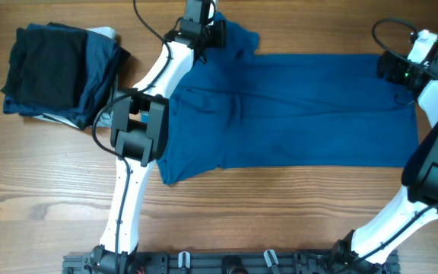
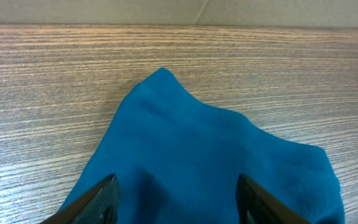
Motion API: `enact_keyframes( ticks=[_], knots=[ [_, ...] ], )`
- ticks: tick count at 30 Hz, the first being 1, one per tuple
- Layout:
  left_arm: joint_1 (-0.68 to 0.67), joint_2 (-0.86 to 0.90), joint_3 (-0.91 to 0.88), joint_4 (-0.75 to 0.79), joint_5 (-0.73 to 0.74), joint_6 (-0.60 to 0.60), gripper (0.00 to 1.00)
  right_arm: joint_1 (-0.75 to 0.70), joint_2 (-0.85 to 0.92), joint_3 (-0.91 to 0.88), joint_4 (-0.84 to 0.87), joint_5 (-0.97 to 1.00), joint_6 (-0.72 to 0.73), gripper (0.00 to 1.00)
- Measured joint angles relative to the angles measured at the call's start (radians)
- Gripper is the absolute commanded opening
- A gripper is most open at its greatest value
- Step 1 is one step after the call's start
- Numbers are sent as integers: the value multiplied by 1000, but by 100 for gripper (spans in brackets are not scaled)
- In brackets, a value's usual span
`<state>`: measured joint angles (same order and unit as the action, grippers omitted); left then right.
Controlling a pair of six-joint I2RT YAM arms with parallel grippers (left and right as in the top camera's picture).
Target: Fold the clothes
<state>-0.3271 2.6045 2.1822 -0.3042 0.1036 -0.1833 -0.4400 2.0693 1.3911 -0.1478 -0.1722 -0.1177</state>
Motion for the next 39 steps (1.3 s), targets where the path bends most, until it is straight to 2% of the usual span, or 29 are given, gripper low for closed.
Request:
enact_keyframes(
  ticks=[8,16,21,24,31,33,35,36,38,39],
  knots=[
    [1,0,0,87,-1,0,57,16,110,58,129,114,-152,99],
    [8,31,0,147,-1,0,57,19,216,59,304,140,-176,99],
    [10,31,0,151,-1,0,61,19,241,63,330,140,-52,94],
    [10,31,0,129,1,3,61,19,249,72,310,139,33,94],
    [10,51,0,52,3,29,61,19,250,80,286,140,72,94],
    [10,55,2,55,-5,45,57,19,250,82,283,140,72,93],
    [10,63,10,61,-21,60,45,19,250,82,283,140,72,86],
    [10,64,11,62,-27,66,43,19,250,82,283,139,72,85],
    [10,68,11,65,-47,87,49,20,250,82,283,136,72,88],
    [10,68,11,65,-50,98,55,20,250,82,283,136,72,88]
  ],
)
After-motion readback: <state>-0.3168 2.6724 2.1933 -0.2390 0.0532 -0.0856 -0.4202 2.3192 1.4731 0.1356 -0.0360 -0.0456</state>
